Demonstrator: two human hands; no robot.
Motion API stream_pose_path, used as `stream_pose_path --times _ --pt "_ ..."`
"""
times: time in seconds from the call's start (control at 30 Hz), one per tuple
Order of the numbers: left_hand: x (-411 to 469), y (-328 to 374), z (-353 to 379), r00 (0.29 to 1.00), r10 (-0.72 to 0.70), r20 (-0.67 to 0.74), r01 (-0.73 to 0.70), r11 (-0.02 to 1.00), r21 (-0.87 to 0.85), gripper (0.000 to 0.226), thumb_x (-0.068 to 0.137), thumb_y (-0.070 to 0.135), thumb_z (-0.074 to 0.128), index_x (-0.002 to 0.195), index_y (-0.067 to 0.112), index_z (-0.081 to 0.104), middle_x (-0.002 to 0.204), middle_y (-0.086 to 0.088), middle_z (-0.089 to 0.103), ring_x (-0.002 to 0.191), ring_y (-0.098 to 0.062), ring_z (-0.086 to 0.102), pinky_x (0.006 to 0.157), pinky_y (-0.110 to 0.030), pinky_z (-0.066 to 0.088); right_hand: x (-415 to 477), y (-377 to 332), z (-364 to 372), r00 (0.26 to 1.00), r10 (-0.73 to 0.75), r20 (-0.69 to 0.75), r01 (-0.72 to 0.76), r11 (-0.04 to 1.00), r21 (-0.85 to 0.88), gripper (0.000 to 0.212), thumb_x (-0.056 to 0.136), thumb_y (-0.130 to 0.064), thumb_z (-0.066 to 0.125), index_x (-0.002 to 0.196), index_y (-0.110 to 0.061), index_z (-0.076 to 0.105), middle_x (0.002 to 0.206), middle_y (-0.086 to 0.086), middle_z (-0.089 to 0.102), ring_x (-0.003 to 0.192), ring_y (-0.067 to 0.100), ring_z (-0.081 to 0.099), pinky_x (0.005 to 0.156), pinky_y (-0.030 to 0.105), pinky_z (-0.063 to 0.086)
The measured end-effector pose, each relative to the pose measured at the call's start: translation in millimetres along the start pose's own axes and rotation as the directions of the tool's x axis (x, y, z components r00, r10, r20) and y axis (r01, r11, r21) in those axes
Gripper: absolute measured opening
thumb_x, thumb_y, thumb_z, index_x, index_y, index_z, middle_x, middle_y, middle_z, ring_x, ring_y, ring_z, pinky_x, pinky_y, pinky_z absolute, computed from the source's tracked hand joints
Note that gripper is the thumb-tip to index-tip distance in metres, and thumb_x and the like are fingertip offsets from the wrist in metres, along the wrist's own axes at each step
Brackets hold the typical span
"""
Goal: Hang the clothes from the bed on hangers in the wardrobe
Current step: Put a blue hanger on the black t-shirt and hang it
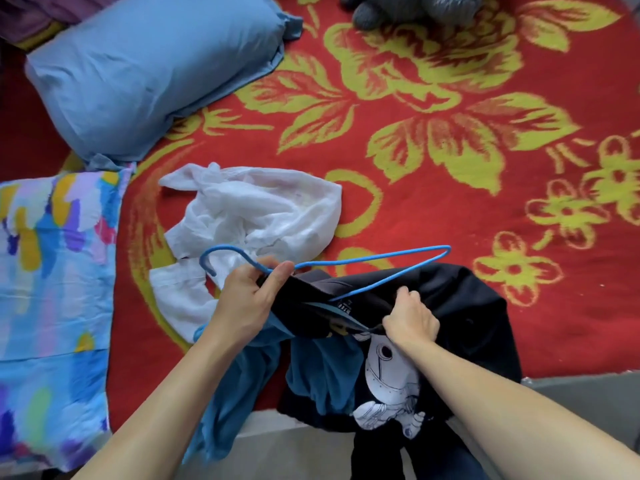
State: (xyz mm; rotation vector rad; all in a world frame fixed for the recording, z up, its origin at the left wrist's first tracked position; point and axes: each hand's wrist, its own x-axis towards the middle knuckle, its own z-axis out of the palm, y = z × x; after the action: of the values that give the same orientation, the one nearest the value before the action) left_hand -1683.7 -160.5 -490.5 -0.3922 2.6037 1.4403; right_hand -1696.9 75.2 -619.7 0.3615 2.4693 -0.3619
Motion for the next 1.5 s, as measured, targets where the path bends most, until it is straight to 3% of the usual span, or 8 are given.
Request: stream_pose_path --times 0.23,0.33,0.53,0.63,0.73,1.07,1.27,1.5 --pt "-29 -47 13 0.988 0.030 0.150 -0.053 0.986 0.156 0.039 0.089 0.054 0.044 0.069 0.023 0.058 0.064 0.007 0.053 0.064 -0.005 0.049 0.062 -0.025 0.039 53 56 -100 0.950 -0.059 0.308 -0.113 0.852 0.511 0.036 0.082 0.015 0.045 0.085 -0.014 0.067 0.086 0.014 0.058 0.069 0.020 0.056 0.062 0.034 0.058" --pt "-26 -51 35 0.990 0.022 0.142 -0.060 0.961 0.270 0.050 0.086 0.061 0.033 0.075 0.019 0.059 0.072 0.006 0.054 0.074 -0.010 0.052 0.070 -0.035 0.044 46 35 -141 0.958 -0.209 0.196 0.119 0.913 0.391 0.036 0.077 0.012 0.049 0.081 -0.019 0.068 0.084 0.011 0.068 0.064 0.019 0.056 0.054 0.024 0.048" --pt "-2 -5 18 0.989 0.127 0.078 -0.135 0.984 0.115 0.011 0.087 0.027 0.059 0.088 0.019 0.067 0.074 0.007 0.064 0.073 -0.007 0.058 0.067 -0.021 0.043 -9 -23 -164 0.797 -0.587 0.146 0.604 0.780 -0.163 0.052 0.075 -0.047 0.066 0.126 -0.039 0.055 0.131 -0.015 0.048 0.120 0.012 0.047 0.097 0.040 0.043" --pt "5 25 -11 0.990 0.133 0.048 -0.134 0.991 0.022 0.012 0.084 0.016 0.057 0.088 0.022 0.066 0.072 0.000 0.064 0.068 -0.012 0.058 0.066 -0.026 0.044 -32 -46 -163 0.655 -0.756 -0.004 0.754 0.654 -0.053 0.033 0.083 -0.054 0.060 0.106 -0.032 0.066 0.103 -0.012 0.067 0.095 0.012 0.061 0.083 0.035 0.046" --pt "3 50 -48 0.984 0.170 0.058 -0.174 0.982 0.079 0.021 0.074 0.015 0.048 0.081 0.031 0.059 0.065 0.008 0.057 0.063 -0.006 0.052 0.060 -0.018 0.039 -46 -61 -185 0.609 -0.780 -0.145 0.789 0.614 0.008 0.023 0.090 -0.046 0.060 0.083 -0.026 0.069 0.069 -0.007 0.065 0.065 0.010 0.056 0.056 0.026 0.037" --pt "-20 99 -149 0.990 0.132 -0.041 -0.123 0.976 0.180 0.028 0.064 0.014 0.041 0.071 0.024 0.066 0.065 0.004 0.065 0.072 -0.018 0.060 0.068 -0.035 0.046 -101 -55 -305 0.631 -0.761 -0.152 0.774 0.604 0.190 0.022 0.092 -0.034 0.063 0.075 -0.020 0.070 0.071 0.004 0.063 0.069 0.022 0.057 0.069 0.051 0.045" --pt "-43 195 -196 0.917 0.380 -0.122 -0.374 0.925 0.074 0.037 0.078 0.055 0.057 0.083 0.020 0.069 0.060 0.007 0.050 0.059 -0.012 0.044 0.057 -0.033 0.034 -177 -101 -398 0.415 -0.843 -0.342 0.909 0.372 0.187 0.016 0.088 -0.022 0.070 0.076 -0.011 0.073 0.065 -0.001 0.064 0.058 0.008 0.051 0.056 0.025 0.039" --pt "-80 270 -283 0.781 0.510 -0.361 -0.471 0.860 0.196 0.008 0.088 0.018 0.064 0.084 0.017 0.072 0.072 0.001 0.066 0.067 -0.006 0.049 0.063 -0.022 0.039 -238 -93 -476 0.364 -0.815 -0.451 0.918 0.230 0.324 0.012 0.088 -0.008 0.068 0.084 -0.016 0.075 0.067 -0.015 0.068 0.063 -0.003 0.059 0.060 0.012 0.044"
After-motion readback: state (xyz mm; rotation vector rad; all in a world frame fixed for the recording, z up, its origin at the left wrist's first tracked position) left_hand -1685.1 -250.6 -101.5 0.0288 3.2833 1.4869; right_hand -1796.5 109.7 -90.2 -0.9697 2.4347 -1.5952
